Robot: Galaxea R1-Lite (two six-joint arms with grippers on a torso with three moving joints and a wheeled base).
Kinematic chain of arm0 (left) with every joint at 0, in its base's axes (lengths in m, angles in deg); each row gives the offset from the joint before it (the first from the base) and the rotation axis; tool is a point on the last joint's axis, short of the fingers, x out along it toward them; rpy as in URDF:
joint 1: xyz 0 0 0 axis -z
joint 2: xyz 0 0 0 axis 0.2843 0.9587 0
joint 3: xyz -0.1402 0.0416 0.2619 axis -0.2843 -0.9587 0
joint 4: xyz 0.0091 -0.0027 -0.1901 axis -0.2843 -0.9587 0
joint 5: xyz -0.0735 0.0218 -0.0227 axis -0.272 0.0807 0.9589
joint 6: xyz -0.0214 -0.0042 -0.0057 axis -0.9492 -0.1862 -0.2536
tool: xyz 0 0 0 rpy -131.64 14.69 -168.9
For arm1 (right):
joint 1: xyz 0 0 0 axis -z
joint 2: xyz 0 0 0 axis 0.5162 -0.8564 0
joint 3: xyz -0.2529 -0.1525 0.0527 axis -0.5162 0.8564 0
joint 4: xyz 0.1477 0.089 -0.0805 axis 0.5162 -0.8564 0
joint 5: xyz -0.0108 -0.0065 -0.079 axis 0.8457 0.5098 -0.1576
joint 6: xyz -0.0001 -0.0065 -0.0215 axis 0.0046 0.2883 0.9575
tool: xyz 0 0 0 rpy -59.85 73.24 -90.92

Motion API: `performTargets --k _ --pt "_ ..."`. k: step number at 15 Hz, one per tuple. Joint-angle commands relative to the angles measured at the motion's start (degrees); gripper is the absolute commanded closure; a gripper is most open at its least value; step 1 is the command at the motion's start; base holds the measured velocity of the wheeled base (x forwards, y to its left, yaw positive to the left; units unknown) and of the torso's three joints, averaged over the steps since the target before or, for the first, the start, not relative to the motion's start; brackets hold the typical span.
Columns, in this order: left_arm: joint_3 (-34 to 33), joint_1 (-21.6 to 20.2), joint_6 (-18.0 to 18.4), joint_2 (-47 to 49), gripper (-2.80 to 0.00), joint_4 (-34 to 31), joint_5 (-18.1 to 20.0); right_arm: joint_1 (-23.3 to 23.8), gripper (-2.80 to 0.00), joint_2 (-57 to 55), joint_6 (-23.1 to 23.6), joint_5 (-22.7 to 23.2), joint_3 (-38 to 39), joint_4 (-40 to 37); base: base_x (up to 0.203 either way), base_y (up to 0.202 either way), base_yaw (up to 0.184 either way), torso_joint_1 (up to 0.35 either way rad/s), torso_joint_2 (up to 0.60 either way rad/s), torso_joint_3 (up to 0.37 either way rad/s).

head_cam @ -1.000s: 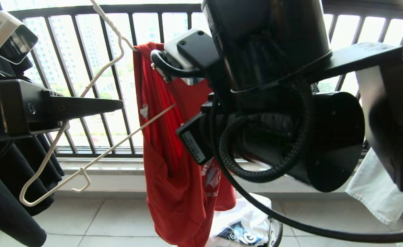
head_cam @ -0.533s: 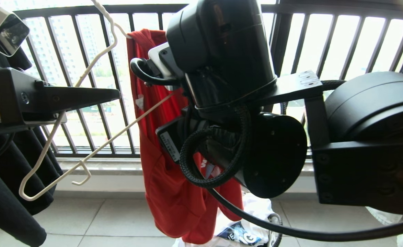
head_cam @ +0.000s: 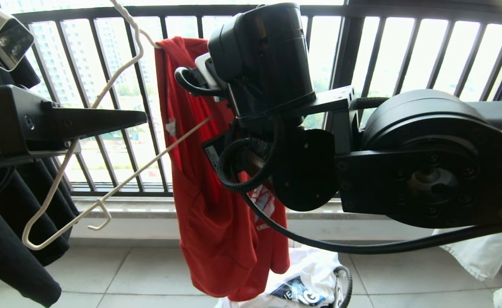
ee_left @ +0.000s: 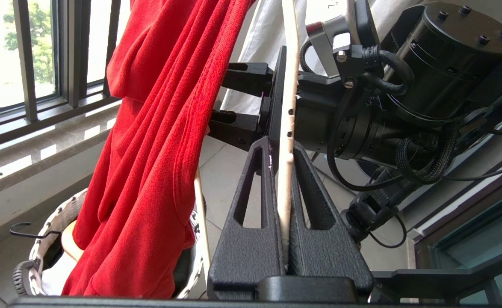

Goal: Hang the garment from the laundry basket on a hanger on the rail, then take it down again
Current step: Hang the clothes on the clothes rack

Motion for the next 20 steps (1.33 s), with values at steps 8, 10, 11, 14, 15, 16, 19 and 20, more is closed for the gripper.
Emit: performTargets --k 8,10,11,14,15,16,19,20 --pt "-0.02 -0.11 -0.18 2.3 0.0 1.54 -1.66 -0.95 0.0 1.02 -0.35 -0.96 0.08 2.02 0.0 0.0 0.0 0.0 0.0 0.0" --pt "-0.41 -0.08 -0.43 3.73 0.0 4.25 -4.74 -4.08 0.0 1.55 -0.31 -1.1 0.63 2.02 0.0 0.0 0.0 0.0 0.0 0.0" --pt "-0.43 -0.08 -0.53 3.98 0.0 4.52 -5.05 -5.6 0.0 1.56 -0.22 -1.15 0.66 1.97 0.0 0.0 0.0 0.0 0.0 0.0" --pt "-0.35 -0.08 -0.53 4.27 0.0 4.52 -5.23 -10.32 0.0 1.5 0.12 -1.2 0.67 1.63 0.0 0.0 0.0 0.0 0.0 0.0" --pt "-0.35 -0.08 -0.53 4.33 0.0 4.52 -5.23 -11.4 0.0 1.24 0.16 -1.24 0.67 1.59 0.0 0.0 0.0 0.0 0.0 0.0" --pt "-0.34 -0.08 -0.53 4.33 0.0 4.52 -5.28 -12.1 0.0 0.74 0.22 -1.2 0.48 1.66 0.0 0.0 0.0 0.0 0.0 0.0" --pt "-0.35 0.01 -0.53 4.5 0.0 4.87 -6.37 -12.79 0.0 -1.0 2.36 -1.08 -0.74 2.6 0.0 0.0 0.0 0.0 0.0 0.0" --pt "-0.35 0.01 -0.53 4.5 0.0 4.87 -6.37 -12.82 0.0 -1.52 2.67 -1.07 -1.35 3.3 0.0 0.0 0.0 0.0 0.0 0.0"
